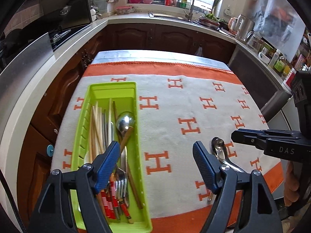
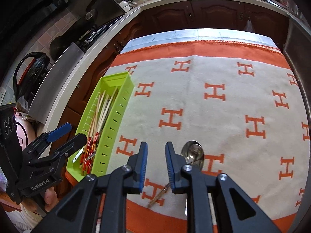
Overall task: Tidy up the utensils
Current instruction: 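Grasp the small steel spoon with the left tool while the right tool grasps the large spoon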
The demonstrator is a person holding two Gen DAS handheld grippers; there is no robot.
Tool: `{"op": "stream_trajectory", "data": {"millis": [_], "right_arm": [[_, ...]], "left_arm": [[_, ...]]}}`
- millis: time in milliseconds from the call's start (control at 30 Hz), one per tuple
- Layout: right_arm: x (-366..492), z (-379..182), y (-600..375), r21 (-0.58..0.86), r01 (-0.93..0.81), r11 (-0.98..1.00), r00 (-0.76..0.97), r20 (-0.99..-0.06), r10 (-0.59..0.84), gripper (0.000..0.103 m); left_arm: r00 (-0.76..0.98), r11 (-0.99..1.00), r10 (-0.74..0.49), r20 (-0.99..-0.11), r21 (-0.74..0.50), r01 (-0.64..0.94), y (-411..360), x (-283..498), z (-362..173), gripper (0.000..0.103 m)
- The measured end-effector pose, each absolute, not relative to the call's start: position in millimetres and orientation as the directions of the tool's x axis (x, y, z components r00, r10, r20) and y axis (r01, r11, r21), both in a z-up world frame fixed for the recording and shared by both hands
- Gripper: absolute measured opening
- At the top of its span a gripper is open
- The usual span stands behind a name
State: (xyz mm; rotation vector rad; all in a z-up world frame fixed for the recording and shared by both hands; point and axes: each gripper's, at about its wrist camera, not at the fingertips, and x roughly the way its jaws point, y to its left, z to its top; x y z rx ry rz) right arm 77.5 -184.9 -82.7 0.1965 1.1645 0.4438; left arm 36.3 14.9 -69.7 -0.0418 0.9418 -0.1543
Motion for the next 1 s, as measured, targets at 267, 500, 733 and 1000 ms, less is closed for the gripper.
{"op": "stream_trajectory", "data": {"millis": [267, 500, 733, 1000], "right_arm": [[67, -112, -225, 0.368, -0.152, 0.918, 0.317, -0.861, 0.397, 0.019], [61, -136, -249, 0.42, -0.108, 0.901, 0.303, -0.85, 0.432, 0.019], [57, -147, -265, 0.464, -0.088, 0.882, 0.307, -0.829, 0.467, 0.019], [57, -154, -272, 0.487, -0.089, 0.869, 0.301, -0.818, 0.489, 0.019]], "left_arm": [[0.461, 0.961, -0.242, -0.854, -0.146, 0.236, -42, 42, -104, 0.076], [0.352, 0.939, -0.263, -0.898, -0.155, 0.307, -80, 46, -139, 0.072], [0.3, 0.939, -0.196, -0.934, -0.09, 0.331, -105, 50, -159, 0.044], [0.339, 0.934, -0.121, -0.933, 0.009, 0.358, -125, 52, -164, 0.014]]}}
